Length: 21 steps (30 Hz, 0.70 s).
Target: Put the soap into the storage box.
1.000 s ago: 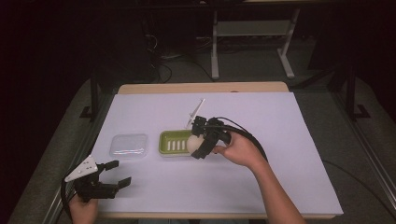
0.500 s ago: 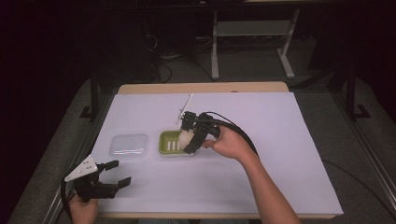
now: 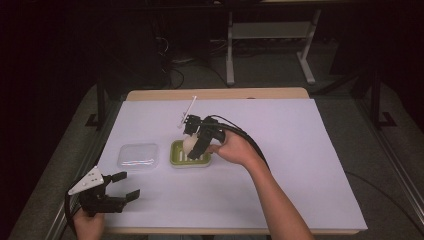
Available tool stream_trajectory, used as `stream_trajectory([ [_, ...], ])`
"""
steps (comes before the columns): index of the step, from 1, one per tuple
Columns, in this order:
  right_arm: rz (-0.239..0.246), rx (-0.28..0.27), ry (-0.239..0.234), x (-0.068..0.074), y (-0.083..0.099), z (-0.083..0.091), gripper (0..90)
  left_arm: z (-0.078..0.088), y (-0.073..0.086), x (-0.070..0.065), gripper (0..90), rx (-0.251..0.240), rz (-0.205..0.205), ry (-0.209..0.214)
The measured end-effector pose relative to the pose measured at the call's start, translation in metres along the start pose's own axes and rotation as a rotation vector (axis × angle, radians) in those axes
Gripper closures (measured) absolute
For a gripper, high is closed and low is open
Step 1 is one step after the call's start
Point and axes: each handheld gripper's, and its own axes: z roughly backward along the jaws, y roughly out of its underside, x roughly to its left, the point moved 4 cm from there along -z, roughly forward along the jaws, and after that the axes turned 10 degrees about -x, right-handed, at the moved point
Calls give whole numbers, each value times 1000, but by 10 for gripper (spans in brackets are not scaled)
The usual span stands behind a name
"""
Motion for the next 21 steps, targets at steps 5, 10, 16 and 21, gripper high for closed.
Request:
stream_trajectory([
  [5,-30,23,5,-4,0,-10,239,0,0,0,128,2,1,-1],
  [10,-34,26,4,-8,0,-15,240,0,0,0,128,-2,7,-1],
  [16,-45,28,17,-15,0,-25,239,0,0,0,129,-3,4,0],
  [21,-60,29,15,-18,-1,-33,239,0,0,0,128,-4,9,-1],
])
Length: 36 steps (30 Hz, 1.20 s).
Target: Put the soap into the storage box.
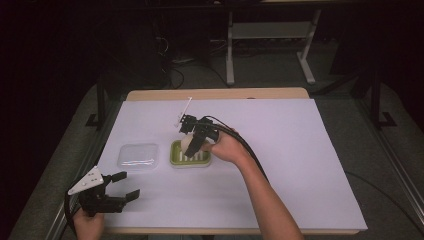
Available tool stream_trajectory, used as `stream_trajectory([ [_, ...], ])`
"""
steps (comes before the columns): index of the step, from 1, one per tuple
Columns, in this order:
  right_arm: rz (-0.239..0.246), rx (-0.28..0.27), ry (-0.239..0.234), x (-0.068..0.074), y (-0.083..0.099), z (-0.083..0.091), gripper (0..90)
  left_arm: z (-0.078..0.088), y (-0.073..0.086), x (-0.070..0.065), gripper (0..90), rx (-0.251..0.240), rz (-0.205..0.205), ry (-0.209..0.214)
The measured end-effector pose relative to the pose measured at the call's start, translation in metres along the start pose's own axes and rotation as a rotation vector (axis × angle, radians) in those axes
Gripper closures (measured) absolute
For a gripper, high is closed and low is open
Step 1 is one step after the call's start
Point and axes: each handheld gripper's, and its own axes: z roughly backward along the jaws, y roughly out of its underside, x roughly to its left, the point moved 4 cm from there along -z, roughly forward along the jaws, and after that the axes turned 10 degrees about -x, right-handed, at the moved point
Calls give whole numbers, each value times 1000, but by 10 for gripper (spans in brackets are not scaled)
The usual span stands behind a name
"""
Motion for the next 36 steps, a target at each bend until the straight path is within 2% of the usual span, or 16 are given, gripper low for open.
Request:
stream_trajectory([
  [15,-16,14,-3,-5,-2,-19,239,0,0,1,128,-2,-2,2],
  [36,-31,31,-3,-10,0,-31,239,1,0,1,128,-2,1,0],
])
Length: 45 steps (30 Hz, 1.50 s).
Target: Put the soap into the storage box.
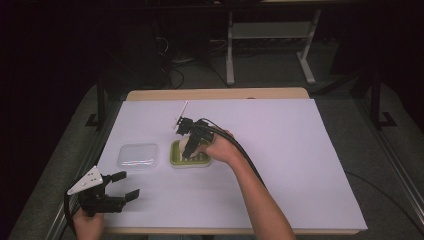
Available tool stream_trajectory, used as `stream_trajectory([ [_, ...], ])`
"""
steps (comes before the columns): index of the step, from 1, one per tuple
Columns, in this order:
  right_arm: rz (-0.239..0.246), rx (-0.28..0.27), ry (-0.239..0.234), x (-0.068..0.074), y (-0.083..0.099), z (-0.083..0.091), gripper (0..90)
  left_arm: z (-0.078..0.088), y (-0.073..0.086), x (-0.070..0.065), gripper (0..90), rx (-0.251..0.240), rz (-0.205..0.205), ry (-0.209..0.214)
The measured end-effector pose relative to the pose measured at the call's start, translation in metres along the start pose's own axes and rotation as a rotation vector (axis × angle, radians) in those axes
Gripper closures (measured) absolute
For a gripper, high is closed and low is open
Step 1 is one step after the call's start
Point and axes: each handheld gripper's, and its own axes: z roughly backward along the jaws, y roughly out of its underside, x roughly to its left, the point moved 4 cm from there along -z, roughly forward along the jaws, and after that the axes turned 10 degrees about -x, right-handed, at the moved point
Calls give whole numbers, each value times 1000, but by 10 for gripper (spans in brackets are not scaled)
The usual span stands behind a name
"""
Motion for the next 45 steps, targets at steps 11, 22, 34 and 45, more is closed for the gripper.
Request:
stream_trajectory([
  [11,4,19,4,-1,1,-7,239,0,0,0,128,-1,-2,1],
  [22,-6,22,2,-1,2,-9,239,0,0,0,128,-2,-2,1],
  [34,-13,35,1,-3,4,-14,239,0,0,0,128,-2,-2,1],
  [45,-14,37,0,-2,4,-17,239,1,0,0,128,-2,-3,2],
])
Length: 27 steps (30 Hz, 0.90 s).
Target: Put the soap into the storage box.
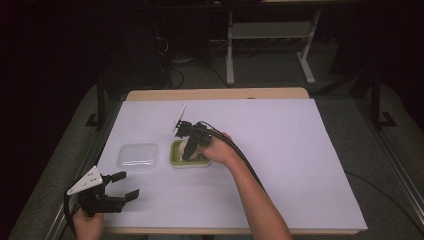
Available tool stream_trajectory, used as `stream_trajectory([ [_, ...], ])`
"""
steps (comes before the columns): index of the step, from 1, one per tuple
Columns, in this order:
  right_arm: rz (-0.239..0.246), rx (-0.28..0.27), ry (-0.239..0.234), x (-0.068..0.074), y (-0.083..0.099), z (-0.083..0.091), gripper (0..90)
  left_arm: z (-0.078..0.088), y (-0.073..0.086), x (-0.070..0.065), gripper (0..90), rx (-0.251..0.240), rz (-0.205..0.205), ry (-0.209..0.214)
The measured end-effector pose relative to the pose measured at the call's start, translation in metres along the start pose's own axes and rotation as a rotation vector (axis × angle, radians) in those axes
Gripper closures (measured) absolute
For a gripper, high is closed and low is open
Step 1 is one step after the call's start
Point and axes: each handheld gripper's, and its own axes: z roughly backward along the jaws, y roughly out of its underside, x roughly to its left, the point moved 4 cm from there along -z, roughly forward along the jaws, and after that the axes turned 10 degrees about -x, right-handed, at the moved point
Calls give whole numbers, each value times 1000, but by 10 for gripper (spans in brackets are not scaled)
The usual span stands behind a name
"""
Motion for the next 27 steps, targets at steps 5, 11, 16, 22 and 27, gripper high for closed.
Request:
stream_trajectory([
  [5,-2,2,-1,0,0,0,239,0,0,0,128,1,1,0],
  [11,-3,4,0,0,1,0,239,0,0,0,128,0,1,0],
  [16,-4,6,2,-1,1,0,239,0,0,0,128,0,0,0],
  [22,-4,6,2,-1,1,0,239,0,0,0,128,0,-1,0],
  [27,-4,7,1,-1,1,0,239,0,0,0,128,-1,1,0],
])
